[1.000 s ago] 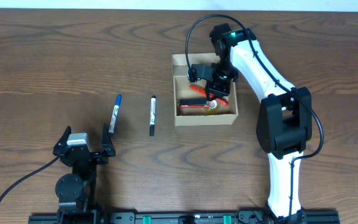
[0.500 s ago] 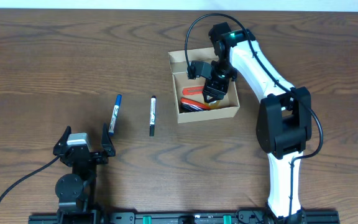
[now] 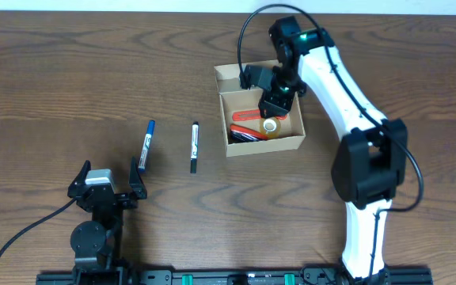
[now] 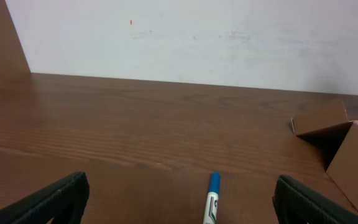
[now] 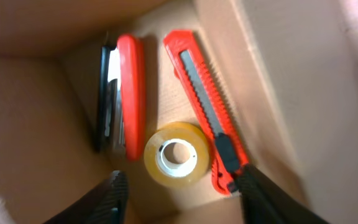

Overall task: Pack container
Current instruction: 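Withdraw the right arm out of the box to the right side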

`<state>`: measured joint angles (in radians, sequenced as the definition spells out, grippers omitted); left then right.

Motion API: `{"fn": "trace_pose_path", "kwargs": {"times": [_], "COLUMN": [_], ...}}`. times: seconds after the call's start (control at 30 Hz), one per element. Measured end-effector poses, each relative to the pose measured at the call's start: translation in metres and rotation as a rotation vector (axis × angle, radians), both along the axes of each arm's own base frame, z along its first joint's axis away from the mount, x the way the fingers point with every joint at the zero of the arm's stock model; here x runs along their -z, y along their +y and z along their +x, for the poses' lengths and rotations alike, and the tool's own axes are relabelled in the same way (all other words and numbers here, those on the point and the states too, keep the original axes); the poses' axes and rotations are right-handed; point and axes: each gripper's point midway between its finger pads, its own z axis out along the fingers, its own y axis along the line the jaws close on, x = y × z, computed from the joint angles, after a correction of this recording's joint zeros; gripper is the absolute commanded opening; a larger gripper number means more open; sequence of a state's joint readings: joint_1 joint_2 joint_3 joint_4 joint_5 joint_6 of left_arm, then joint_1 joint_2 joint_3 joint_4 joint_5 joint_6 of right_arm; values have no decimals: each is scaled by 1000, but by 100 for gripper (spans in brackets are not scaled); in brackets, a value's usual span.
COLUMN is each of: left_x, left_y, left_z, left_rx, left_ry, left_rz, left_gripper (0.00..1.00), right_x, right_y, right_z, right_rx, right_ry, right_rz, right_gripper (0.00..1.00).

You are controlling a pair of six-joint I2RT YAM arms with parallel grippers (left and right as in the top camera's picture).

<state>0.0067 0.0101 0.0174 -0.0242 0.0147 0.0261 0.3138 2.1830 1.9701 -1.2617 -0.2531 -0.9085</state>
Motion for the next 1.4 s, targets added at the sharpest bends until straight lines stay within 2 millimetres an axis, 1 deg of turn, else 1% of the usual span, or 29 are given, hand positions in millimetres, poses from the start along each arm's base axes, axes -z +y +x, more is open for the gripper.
{"fn": "trace_pose_path", "kwargs": {"times": [0.03, 0.13, 0.23, 0.37, 0.53, 0.6, 0.67, 0.8, 0.83, 0.97, 1.03, 1.1, 1.23, 1.33, 1.37, 1.4], "left_x": [0, 0, 0, 0, 0, 0, 0, 0, 0, 0, 0, 0, 0, 0, 0, 0], "left_y": [0, 0, 0, 0, 0, 0, 0, 0, 0, 0, 0, 0, 0, 0, 0, 0], "left_z": [0, 0, 0, 0, 0, 0, 0, 0, 0, 0, 0, 0, 0, 0, 0, 0], "left_rx": [0, 0, 0, 0, 0, 0, 0, 0, 0, 0, 0, 0, 0, 0, 0, 0], "left_ry": [0, 0, 0, 0, 0, 0, 0, 0, 0, 0, 0, 0, 0, 0, 0, 0], "left_rz": [0, 0, 0, 0, 0, 0, 0, 0, 0, 0, 0, 0, 0, 0, 0, 0], "left_gripper": [95, 95, 95, 95, 95, 95, 95, 95, 95, 95, 95, 95, 95, 95, 95, 95], "right_x": [-8, -31, -47, -67, -93, -102, -111, -126, -131, -144, -148, -146, -135, -132, -131, -131], "right_y": [0, -2, -9, -34, -81, -103, -132, -191, -208, -260, -278, -295, -322, -343, -350, -357], "right_z": [0, 5, 19, 49, 88, 97, 101, 97, 93, 74, 65, 56, 41, 32, 30, 27], "right_rx": [3, 29, 91, 236, 469, 563, 666, 843, 886, 1022, 1078, 1131, 1234, 1322, 1345, 1376], "right_ry": [-16, -78, -169, -330, -547, -608, -646, -670, -666, -630, -604, -562, -476, -446, -439, -435], "right_rz": [5, 10, -22, -134, -319, -380, -436, -500, -508, -488, -460, -422, -354, -317, -308, -300], "right_gripper": [21, 2, 1, 2, 2, 2, 2, 2, 1, 1, 2, 1, 3, 17, 26, 31]}}
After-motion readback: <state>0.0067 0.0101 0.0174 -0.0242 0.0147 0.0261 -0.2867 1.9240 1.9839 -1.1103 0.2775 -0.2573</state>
